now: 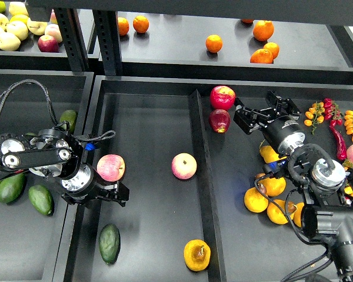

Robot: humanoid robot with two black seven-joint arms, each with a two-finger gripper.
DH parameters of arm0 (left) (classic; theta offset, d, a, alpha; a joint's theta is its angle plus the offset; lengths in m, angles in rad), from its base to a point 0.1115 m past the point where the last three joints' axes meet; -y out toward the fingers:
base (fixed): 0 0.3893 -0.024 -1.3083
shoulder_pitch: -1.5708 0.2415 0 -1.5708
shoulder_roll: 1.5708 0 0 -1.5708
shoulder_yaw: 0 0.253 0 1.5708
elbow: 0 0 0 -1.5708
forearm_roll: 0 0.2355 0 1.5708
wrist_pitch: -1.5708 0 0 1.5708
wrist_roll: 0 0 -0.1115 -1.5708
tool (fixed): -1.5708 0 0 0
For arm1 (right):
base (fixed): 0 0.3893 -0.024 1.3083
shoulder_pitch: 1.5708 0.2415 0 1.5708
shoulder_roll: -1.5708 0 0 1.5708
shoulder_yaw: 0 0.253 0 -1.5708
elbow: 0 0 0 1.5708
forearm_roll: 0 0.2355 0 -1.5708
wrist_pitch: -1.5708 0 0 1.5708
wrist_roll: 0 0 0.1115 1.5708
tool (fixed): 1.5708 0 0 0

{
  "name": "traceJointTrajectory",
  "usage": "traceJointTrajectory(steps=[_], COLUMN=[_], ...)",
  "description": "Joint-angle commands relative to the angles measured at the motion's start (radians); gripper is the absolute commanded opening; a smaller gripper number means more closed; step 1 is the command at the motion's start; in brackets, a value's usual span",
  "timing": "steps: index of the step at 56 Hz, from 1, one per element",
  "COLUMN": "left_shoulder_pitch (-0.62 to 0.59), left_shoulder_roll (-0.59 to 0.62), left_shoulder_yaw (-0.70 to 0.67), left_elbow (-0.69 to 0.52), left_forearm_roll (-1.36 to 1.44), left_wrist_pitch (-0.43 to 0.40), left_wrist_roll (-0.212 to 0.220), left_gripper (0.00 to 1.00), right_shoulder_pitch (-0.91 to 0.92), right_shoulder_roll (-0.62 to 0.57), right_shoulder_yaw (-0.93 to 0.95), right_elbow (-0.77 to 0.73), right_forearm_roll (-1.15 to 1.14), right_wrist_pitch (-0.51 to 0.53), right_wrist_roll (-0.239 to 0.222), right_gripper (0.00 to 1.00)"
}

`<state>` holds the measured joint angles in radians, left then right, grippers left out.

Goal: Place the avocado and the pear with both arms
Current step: 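Lower the left gripper onto the dark green avocado in the middle bin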

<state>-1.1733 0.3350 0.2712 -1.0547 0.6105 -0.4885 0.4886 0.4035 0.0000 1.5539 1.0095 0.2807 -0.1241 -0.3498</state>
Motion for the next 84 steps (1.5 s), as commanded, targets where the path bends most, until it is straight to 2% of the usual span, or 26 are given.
traceJointTrajectory(steps=[1, 19, 55, 84], left_shoulder_pitch=[0.004, 0.061, 0.147, 0.155], left_shoulder_roll=[-0.030, -0.103, -0.119, -0.154], left_shoulder_yaw=[0.003, 0.005, 0.005, 0.003], left_elbow=[0.024, 0.084, 0.127, 0.145], left_forearm_roll=[0.000, 0.000, 0.029, 0.035], left_wrist_pitch=[0.000, 0.000, 0.000, 0.000], left_wrist_roll=[0.000, 0.000, 0.000, 0.000], left_gripper=[0.99, 0.99, 0.99, 0.96], right_shoulder_pitch=[-0.002, -0.002, -0.003, -0.008], right_shoulder_roll=[0.000, 0.000, 0.000, 0.000], right_shoulder_yaw=[0.003, 0.005, 0.003, 0.005], right_elbow=[0.000, -0.017, -0.034, -0.029], right_forearm_roll=[0.000, 0.000, 0.000, 0.002], right_wrist_pitch=[0.001, 0.006, 0.027, 0.027], right_wrist_roll=[0.000, 0.000, -0.001, -0.005], right_gripper=[1.00, 1.00, 1.00, 1.00])
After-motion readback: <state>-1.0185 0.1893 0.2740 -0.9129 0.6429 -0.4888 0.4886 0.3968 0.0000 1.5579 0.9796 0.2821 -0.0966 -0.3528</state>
